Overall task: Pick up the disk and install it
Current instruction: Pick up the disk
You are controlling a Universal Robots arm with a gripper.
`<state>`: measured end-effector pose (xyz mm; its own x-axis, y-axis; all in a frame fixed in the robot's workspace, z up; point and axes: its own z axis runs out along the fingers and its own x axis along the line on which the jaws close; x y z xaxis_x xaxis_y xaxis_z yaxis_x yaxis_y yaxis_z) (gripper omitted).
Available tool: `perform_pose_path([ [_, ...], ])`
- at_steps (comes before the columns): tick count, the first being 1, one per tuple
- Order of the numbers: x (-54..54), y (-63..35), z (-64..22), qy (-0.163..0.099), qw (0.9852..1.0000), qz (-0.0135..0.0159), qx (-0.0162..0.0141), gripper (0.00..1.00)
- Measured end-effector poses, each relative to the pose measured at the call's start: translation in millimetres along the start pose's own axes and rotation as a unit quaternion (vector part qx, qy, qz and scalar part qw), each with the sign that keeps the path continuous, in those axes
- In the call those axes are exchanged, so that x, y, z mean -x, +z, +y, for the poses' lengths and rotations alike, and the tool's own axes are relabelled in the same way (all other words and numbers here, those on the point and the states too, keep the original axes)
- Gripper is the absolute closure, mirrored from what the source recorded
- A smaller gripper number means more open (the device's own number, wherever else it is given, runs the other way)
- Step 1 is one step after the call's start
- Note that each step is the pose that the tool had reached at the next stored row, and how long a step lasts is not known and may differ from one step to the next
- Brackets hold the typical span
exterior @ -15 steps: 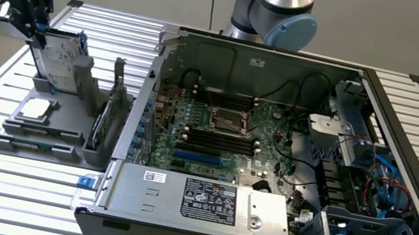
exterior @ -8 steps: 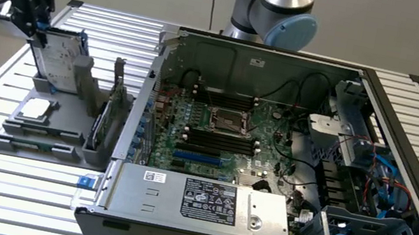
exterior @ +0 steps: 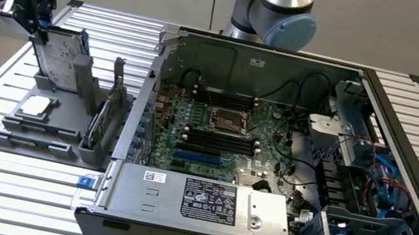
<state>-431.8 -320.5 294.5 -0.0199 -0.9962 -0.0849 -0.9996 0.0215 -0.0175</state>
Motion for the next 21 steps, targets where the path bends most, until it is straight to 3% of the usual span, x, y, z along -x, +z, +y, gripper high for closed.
perform_pose_path([
  [5,0.2,-2.1,-0.2,0.005,1.0000,0.0008,0.0030,0.59],
  [14,0.6,-2.4,-0.4,0.013,0.9999,0.0056,0.0026,0.59],
  [16,0.7,-2.5,-0.3,0.014,0.9999,0.0061,0.0025,0.57],
  [17,0.7,-2.4,-0.3,0.014,0.9999,0.0064,0.0025,0.51],
  [21,1.0,-2.4,-0.4,0.017,0.9998,0.0097,0.0027,0.51],
])
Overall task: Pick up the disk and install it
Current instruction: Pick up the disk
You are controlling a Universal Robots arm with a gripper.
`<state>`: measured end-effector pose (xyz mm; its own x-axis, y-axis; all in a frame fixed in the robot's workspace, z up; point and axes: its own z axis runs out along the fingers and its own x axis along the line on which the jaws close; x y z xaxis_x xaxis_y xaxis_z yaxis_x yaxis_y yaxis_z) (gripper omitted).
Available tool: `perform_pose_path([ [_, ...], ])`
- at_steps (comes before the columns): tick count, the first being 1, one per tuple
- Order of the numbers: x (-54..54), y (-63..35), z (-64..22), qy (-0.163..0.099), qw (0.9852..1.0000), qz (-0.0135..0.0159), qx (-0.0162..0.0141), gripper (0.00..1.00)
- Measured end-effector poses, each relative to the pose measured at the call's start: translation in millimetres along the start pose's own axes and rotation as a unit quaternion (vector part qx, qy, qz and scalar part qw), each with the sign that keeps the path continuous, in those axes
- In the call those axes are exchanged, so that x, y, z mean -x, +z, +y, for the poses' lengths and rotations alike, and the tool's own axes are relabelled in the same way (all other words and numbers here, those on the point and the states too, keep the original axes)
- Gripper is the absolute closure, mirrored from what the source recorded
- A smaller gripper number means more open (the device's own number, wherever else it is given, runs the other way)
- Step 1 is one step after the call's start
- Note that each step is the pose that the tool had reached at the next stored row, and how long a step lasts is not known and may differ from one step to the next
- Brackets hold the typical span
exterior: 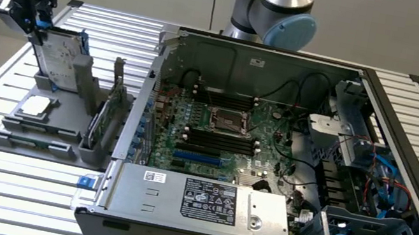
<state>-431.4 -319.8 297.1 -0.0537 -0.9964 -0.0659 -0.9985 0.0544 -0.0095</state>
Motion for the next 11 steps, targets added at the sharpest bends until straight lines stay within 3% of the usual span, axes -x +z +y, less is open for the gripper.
perform_pose_path([
  [6,1.2,0.1,-0.2,0.004,0.9999,0.0151,0.0012,0.51],
  [11,3.7,0.4,-0.5,0.008,0.9998,0.0197,0.0010,0.51],
])
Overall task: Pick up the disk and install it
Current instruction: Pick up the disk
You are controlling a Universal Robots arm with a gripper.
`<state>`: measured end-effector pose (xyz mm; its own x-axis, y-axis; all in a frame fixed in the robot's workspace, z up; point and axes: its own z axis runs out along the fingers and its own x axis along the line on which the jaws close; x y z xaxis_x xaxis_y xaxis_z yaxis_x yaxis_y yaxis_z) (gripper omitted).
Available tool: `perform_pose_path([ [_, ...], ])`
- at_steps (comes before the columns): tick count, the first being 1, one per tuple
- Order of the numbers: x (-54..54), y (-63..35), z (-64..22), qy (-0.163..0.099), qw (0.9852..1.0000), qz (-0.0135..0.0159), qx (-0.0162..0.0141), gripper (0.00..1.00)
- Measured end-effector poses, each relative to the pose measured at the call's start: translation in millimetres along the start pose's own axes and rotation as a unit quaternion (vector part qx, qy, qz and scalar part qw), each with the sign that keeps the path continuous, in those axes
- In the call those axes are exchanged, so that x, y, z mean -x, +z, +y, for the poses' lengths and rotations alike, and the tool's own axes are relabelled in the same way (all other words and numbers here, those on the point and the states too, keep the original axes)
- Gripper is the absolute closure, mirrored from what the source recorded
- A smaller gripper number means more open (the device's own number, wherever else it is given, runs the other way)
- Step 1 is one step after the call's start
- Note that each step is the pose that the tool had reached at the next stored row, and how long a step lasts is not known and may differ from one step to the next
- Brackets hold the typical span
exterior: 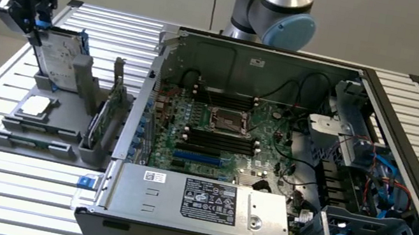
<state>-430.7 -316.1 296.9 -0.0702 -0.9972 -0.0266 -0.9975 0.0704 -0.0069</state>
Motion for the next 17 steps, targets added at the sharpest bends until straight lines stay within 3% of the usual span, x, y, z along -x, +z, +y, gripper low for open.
perform_pose_path([
  [4,1.2,1.0,0.0,0.002,1.0000,0.0015,0.0002,0.51],
  [9,2.0,3.8,0.0,0.005,1.0000,0.0040,0.0030,0.51],
  [17,7.6,7.2,0.3,0.007,0.9999,0.0129,0.0054,0.51],
])
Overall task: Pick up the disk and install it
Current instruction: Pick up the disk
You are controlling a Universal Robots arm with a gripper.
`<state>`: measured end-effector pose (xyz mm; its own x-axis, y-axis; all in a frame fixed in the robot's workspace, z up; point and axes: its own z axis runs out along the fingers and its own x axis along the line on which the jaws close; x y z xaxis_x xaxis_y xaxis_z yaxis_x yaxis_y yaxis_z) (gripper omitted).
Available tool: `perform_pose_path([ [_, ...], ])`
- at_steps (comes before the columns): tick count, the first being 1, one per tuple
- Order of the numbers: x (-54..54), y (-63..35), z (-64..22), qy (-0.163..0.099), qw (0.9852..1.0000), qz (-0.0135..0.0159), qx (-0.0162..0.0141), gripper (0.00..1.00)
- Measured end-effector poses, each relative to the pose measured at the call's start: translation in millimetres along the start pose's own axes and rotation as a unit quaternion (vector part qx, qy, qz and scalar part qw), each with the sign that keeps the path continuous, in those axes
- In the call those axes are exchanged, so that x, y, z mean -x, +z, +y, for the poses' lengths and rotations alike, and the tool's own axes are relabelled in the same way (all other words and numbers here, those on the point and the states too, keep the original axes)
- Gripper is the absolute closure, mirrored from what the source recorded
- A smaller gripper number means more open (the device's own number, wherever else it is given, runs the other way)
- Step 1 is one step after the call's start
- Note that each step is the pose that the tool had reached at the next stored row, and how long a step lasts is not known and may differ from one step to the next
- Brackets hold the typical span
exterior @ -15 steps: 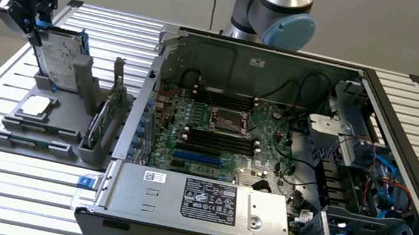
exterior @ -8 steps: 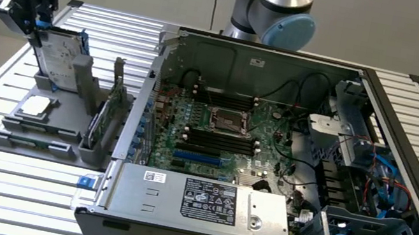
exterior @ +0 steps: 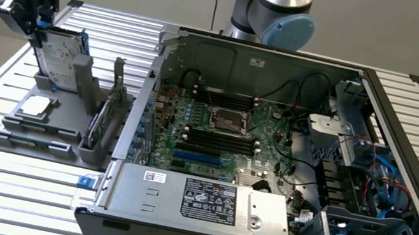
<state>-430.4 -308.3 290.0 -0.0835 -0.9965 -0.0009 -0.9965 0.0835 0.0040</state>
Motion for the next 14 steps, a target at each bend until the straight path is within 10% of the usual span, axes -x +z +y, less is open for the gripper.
perform_pose_path([
  [14,1.0,0.6,-1.2,0.000,1.0000,0.0059,-0.0003,0.60],
])
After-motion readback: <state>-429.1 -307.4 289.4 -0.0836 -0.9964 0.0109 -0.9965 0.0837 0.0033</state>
